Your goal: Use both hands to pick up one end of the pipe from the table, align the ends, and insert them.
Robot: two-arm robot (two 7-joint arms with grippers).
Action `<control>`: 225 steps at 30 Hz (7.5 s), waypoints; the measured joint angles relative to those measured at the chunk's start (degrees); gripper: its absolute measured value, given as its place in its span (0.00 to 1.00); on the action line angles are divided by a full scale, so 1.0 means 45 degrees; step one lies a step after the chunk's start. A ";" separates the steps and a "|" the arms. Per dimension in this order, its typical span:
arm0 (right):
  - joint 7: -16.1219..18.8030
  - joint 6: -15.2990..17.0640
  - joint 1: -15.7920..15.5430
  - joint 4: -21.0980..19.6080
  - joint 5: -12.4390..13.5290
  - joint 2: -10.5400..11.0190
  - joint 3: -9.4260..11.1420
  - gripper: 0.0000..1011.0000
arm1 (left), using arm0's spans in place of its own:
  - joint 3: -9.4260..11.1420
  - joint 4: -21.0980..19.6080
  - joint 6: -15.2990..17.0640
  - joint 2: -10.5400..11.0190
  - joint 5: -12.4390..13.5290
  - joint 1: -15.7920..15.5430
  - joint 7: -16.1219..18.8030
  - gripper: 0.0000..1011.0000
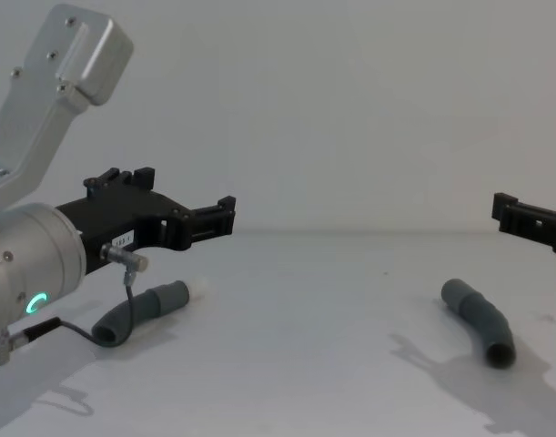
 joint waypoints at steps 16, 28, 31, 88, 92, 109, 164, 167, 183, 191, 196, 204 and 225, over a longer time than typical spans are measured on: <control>0.0000 0.0000 0.0000 0.0000 0.0000 0.0000 0.0000 0.99 | -0.0001 0.0000 0.0000 -0.0001 0.0000 0.0000 0.0000 0.99; 0.0000 0.0000 0.0000 0.0000 0.0000 0.0000 0.0000 0.99 | 0.0000 0.0000 0.0000 0.0000 0.0000 -0.0001 0.0000 0.99; 0.0000 0.0000 0.0000 0.0000 0.0000 -0.0001 0.0000 0.99 | 0.0000 0.0000 0.0000 -0.0001 0.0000 0.0000 0.0000 0.99; 0.0000 0.0000 -0.0001 0.0000 0.0000 -0.0001 0.0001 0.99 | 0.0000 0.0000 0.0000 0.0000 0.0001 0.0000 0.0000 0.99; 0.0000 0.0000 -0.0001 0.0001 0.0000 0.0000 0.0000 0.99 | 0.0000 0.0000 0.0000 -0.0001 0.0001 0.0000 0.0000 0.99; 0.0000 0.0000 -0.0001 0.0000 0.0000 0.0000 0.0000 0.99 | -0.0409 -0.0157 0.0974 -0.0266 -0.0420 0.0074 0.0189 0.99; 0.0000 0.0000 -0.0001 0.0000 0.0000 0.0000 0.0000 0.99 | -0.0478 0.1369 0.7179 0.0940 -0.1701 -0.2762 -0.3465 0.99; 0.0000 0.0001 -0.0001 0.0000 0.0000 0.0000 0.0000 0.99 | -0.0482 0.1554 0.7177 0.0890 -0.1696 -0.2808 -0.3520 0.99; 0.0000 0.0000 -0.0001 0.0000 0.0000 0.0000 0.0000 0.99 | -0.0203 0.2532 0.7235 0.0745 -0.1476 -0.3336 -0.4153 0.99; 0.0000 0.0000 0.0000 0.0000 0.0000 0.0000 0.0000 0.99 | -0.0023 0.2966 0.7296 0.0686 -0.1316 -0.3606 -0.4449 0.99; 0.0000 0.0000 -0.0001 0.0000 0.0000 0.0000 0.0000 0.99 | 0.0080 0.3262 0.7278 0.0626 -0.1197 -0.3788 -0.4600 0.99; 0.0000 0.0000 -0.0001 0.0000 0.0000 0.0000 0.0000 0.99 | 0.0161 0.3650 0.6845 0.0516 -0.0966 -0.3997 -0.4710 0.99; 0.0000 0.0000 -0.0001 0.0000 0.0000 0.0000 0.0000 0.99 | -0.0017 0.4574 0.5763 -0.0037 -0.0841 -0.4239 -0.4884 0.99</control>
